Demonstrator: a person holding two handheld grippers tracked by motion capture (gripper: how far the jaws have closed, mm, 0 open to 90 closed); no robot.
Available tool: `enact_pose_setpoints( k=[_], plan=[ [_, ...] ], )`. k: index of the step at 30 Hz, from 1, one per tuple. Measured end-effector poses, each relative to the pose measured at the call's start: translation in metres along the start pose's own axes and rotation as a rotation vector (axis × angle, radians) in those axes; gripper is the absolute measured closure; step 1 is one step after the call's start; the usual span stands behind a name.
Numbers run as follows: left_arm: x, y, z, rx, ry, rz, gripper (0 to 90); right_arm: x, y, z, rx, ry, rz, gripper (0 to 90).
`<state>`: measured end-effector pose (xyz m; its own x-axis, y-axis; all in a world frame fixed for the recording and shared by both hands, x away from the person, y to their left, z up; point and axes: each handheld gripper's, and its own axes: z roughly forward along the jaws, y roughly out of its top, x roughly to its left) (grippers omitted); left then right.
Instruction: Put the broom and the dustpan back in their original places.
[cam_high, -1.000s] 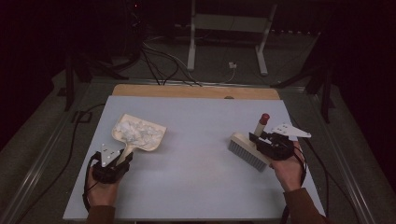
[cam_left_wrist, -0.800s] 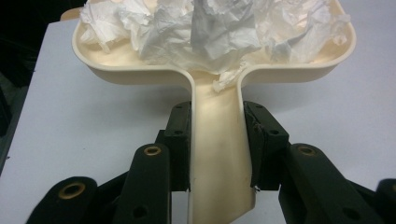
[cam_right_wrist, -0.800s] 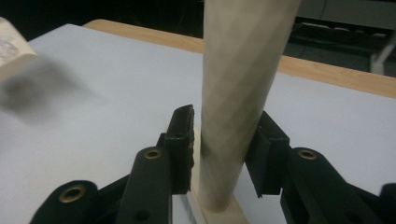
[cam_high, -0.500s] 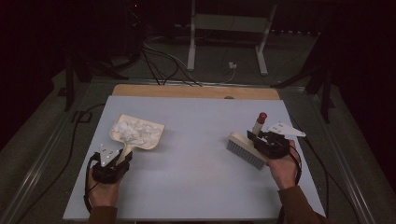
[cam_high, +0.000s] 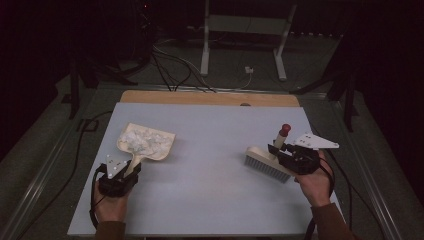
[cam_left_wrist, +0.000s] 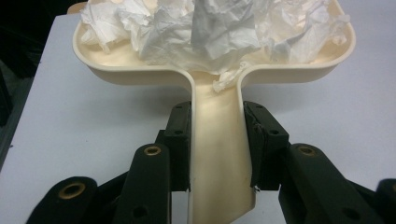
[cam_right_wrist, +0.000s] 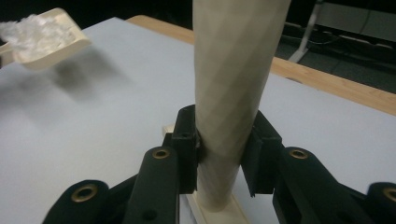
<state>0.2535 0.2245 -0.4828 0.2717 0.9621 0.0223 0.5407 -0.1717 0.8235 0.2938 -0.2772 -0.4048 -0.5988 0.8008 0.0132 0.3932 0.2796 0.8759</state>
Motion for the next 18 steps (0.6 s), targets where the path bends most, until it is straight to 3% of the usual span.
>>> enact_pose_setpoints(
  k=[18],
  plan=[
    [-0.002,0.001,-0.001,-0.003,0.003,0.000,66.4,-0.005,-0.017,-0.028,0.092,0.154,-0.129,70.4]
  ],
)
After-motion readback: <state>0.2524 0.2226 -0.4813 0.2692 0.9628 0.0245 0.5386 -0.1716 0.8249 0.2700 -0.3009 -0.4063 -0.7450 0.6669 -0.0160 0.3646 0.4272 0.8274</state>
